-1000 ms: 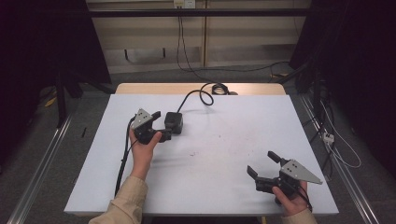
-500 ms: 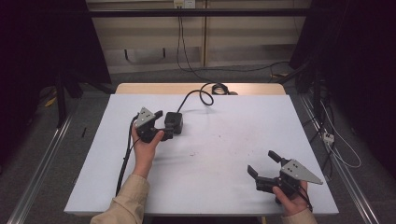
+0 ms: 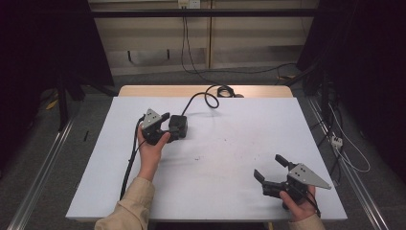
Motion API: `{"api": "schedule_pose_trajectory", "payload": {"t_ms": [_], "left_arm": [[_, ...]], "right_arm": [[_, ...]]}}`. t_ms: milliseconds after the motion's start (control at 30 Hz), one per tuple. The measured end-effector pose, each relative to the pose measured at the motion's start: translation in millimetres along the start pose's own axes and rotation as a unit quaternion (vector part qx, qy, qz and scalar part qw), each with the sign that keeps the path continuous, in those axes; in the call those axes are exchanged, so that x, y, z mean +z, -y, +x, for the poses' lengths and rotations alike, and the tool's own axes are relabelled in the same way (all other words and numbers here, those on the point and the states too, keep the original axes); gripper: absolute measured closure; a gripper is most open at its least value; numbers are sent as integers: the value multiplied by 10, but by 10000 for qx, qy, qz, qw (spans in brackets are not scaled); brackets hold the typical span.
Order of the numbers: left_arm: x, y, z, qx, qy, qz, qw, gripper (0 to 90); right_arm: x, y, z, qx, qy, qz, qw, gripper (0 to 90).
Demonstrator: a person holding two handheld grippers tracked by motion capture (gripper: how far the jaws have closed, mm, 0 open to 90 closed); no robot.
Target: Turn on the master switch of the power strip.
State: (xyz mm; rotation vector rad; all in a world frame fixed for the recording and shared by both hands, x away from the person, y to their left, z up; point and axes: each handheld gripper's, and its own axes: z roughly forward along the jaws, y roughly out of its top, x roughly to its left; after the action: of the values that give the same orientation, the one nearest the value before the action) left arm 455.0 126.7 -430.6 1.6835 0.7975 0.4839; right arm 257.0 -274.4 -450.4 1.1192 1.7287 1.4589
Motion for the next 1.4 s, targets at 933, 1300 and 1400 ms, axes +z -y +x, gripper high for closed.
{"api": "schedule_pose_trajectory", "payload": {"t_ms": [933,1300,1400], "left_arm": [[18,9,91,-45,-243,110,9996,516],[48,-25,101,-36,-240,147,9996,596],[51,-26,113,-54,-248,142,9996,618]], "right_arm": [[3,0,2,-33,-6,11,10000,48],[7,6,8,-12,-7,23,10000,48],[8,7,8,-17,0,28,10000,48]]}}
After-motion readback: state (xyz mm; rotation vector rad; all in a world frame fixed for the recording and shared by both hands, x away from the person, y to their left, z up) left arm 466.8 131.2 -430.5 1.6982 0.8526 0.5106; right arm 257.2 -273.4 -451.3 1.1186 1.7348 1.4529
